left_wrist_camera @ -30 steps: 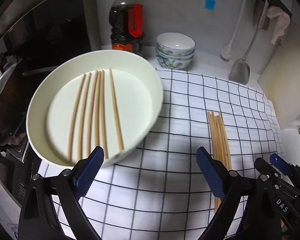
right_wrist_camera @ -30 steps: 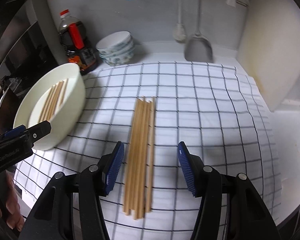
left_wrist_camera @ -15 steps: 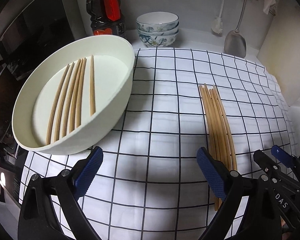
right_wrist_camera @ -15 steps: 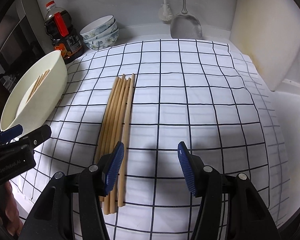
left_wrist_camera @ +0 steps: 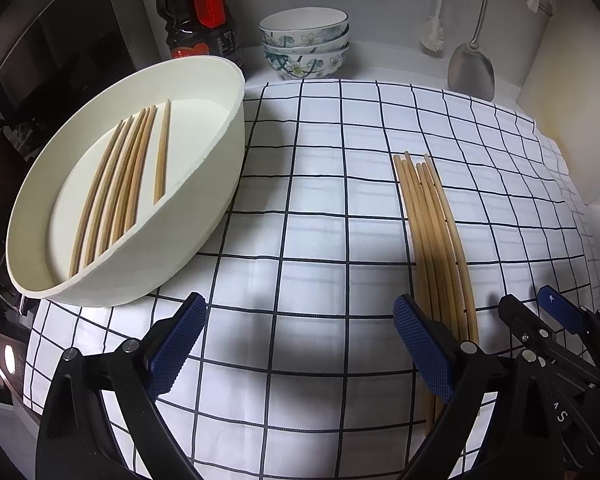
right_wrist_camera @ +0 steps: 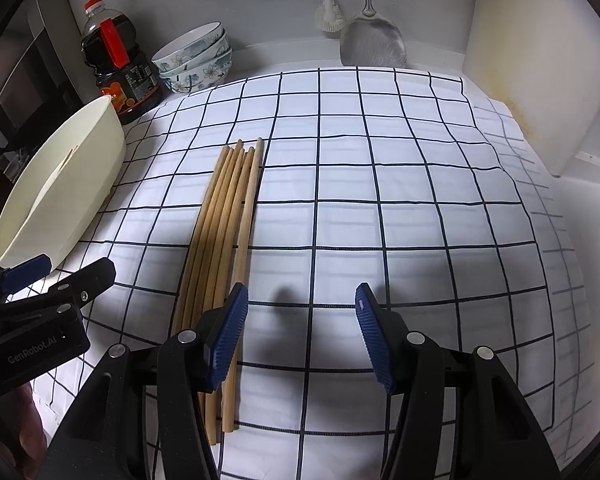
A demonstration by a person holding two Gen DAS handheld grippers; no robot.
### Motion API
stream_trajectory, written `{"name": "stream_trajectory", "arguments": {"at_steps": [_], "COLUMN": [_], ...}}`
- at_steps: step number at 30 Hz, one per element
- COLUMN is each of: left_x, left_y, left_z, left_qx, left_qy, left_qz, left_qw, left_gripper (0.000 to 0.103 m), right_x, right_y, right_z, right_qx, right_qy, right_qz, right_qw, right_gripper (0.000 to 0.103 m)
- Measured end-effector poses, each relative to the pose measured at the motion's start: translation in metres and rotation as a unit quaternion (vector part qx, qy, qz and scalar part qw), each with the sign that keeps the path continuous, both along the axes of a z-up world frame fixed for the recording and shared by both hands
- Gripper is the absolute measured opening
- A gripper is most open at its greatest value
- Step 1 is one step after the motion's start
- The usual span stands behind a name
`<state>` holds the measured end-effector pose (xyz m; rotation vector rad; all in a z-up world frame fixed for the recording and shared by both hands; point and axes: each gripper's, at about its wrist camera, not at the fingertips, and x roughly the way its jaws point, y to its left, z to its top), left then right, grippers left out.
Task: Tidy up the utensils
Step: 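Move the right gripper back over the chopsticks and grasp another chopstick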
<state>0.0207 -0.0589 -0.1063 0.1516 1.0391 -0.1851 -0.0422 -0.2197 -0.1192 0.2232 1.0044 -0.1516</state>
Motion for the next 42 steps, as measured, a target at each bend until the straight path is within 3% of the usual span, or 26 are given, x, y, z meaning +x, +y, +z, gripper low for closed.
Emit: {"name": "stream_trajectory", "arguments": {"at_steps": [24,42], "left_x": [0.007,0.010], "left_y": [0.001,-0.005], "left_z": [-0.019,-0.021], "left_qx": [0.010,0.008], "left_qy": [0.016,0.018], "left_qz": [0.008,0.012], "left_qw": [0.9998,0.9997], "left_gripper": [0.093,0.093], "right_x": [0.012,0.011], "right_y": [0.008,0.021], "right_z": [-0.014,-0.019], "right_qx": [-0.003,-0.053], "right_qy": [-0.002,0.008], "right_qz": [0.018,0.056], "right_qw": [1.000,0.997], "right_gripper": [0.054,0.054]}}
